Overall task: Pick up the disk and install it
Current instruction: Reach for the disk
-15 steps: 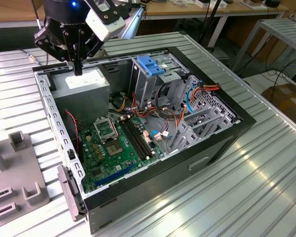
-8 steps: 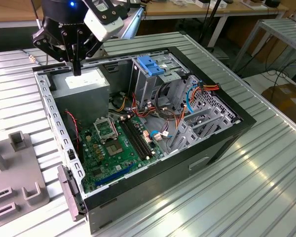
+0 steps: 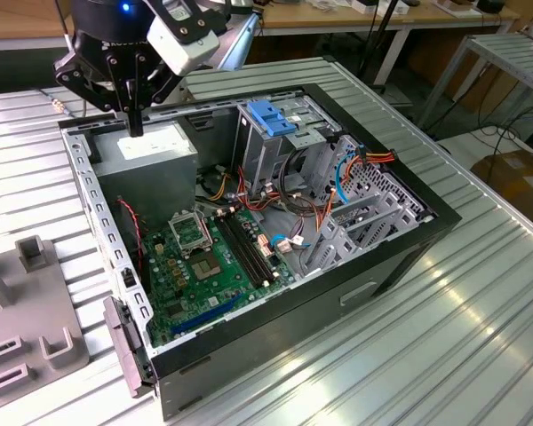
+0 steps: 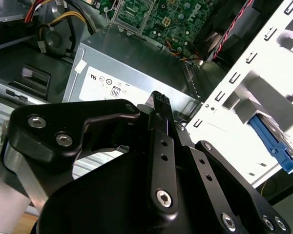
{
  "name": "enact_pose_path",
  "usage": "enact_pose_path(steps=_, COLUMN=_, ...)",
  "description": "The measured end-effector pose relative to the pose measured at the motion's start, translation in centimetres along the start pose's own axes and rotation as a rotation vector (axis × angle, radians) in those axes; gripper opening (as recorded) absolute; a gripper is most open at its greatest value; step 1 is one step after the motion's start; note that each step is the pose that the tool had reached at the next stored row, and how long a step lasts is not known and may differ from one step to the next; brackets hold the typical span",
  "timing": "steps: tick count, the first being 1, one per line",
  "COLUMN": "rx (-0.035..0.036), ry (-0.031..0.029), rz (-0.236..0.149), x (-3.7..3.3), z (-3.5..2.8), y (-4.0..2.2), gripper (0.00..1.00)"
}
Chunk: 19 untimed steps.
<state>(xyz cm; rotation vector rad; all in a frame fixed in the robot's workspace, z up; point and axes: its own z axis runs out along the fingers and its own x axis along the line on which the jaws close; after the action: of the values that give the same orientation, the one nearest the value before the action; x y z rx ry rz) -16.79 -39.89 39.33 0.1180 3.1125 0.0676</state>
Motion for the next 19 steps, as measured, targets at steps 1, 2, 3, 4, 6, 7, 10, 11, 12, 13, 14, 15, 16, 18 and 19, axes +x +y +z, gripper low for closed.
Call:
enact_pose_path(steps=1, rx=0.0000, ry=0.0000, rz=0.000, x=0.04, z=0.00, y=0.00, gripper=0.10)
enact_pose_path(steps=2, rx=0.0000, ry=0.0000, rz=0.000, x=0.07, z=0.00, y=-0.01, gripper=0.10)
enact_pose_path(steps=3, rx=0.0000, ry=0.0000, rz=0.000, x=0.12, z=0.00, y=-0.01, gripper=0.10)
enact_pose_path(steps=4, rx=0.0000, ry=0.0000, rz=0.000, x=0.15, z=0.00, y=-0.01, gripper=0.10)
enact_pose_path(steps=6, rx=0.0000, ry=0.0000, rz=0.000, x=0.26, z=-0.01, y=-0.02, gripper=0.10)
enact_pose_path(steps=7, rx=0.0000, ry=0.0000, rz=0.000, x=0.33, z=-0.01, y=-0.02, gripper=0.10)
enact_pose_path(steps=10, rx=0.0000, ry=0.0000, rz=0.000, x=0.45, z=-0.01, y=-0.03, gripper=0.10)
enact_pose_path(steps=11, rx=0.0000, ry=0.0000, rz=0.000, x=0.50, z=-0.01, y=-0.04, gripper=0.10)
enact_pose_path(steps=12, rx=0.0000, ry=0.0000, rz=0.000, x=0.53, z=-0.02, y=-0.04, gripper=0.10)
enact_pose_path(steps=13, rx=0.0000, ry=0.0000, rz=0.000, x=0.57, z=-0.01, y=-0.04, gripper=0.10)
enact_pose_path(steps=14, rx=0.0000, ry=0.0000, rz=0.000, x=0.60, z=-0.02, y=-0.05, gripper=0.10)
enact_pose_path(steps=15, rx=0.0000, ry=0.0000, rz=0.000, x=0.64, z=-0.02, y=-0.05, gripper=0.10)
enact_pose_path(steps=16, rx=0.0000, ry=0.0000, rz=0.000, x=0.68, z=-0.02, y=-0.05, gripper=0.10)
enact_pose_path(steps=18, rx=0.0000, ry=0.0000, rz=0.000, x=0.76, z=-0.02, y=-0.06, gripper=0.10)
enact_pose_path(steps=19, rx=0.0000, ry=0.0000, rz=0.000, x=0.80, z=-0.02, y=-0.06, gripper=0.10)
